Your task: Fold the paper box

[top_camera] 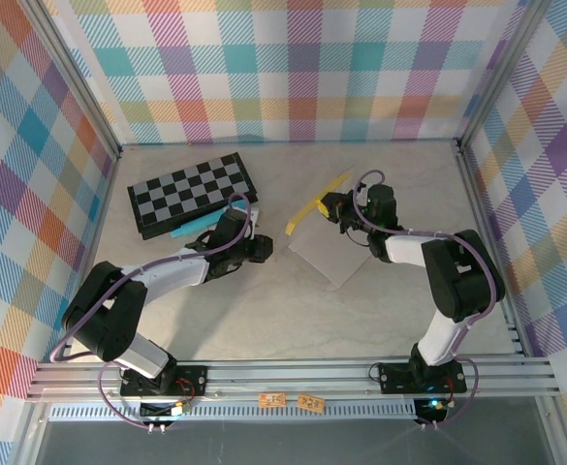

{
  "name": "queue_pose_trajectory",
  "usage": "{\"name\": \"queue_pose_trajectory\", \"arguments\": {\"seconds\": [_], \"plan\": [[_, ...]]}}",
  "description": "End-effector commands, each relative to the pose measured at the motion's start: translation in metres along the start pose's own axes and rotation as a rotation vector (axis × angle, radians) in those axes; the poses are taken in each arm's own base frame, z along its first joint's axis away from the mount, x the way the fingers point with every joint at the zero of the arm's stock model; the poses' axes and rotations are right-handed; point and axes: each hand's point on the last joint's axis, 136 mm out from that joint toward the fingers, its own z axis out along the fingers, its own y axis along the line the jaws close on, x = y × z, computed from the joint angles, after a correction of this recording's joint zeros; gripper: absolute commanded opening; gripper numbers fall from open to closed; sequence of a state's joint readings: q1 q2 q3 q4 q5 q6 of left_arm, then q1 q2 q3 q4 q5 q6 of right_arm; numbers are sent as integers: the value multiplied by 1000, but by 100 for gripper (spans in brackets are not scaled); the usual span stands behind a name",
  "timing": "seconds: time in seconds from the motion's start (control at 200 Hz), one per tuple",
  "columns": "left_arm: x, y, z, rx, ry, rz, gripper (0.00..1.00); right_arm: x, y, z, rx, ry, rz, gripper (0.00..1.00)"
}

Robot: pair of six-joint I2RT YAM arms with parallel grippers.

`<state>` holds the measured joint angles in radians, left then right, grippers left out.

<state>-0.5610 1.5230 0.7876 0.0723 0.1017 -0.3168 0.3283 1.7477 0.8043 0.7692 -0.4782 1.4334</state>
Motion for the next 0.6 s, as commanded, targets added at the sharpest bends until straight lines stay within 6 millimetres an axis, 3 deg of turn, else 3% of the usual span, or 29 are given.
{"name": "queue_pose_trajectory", "arguments": {"seconds": [0.0,0.15,0.6], "plan": [[12,15,-2,-47,34,13,27,10,-59,3,179,55,69,0],[14,22,0,-39,47,18,25,11,-67,7,225,75,71,0],[21,-18,7,147,14,206,31,9,-65,11,229,79,78,0]]}}
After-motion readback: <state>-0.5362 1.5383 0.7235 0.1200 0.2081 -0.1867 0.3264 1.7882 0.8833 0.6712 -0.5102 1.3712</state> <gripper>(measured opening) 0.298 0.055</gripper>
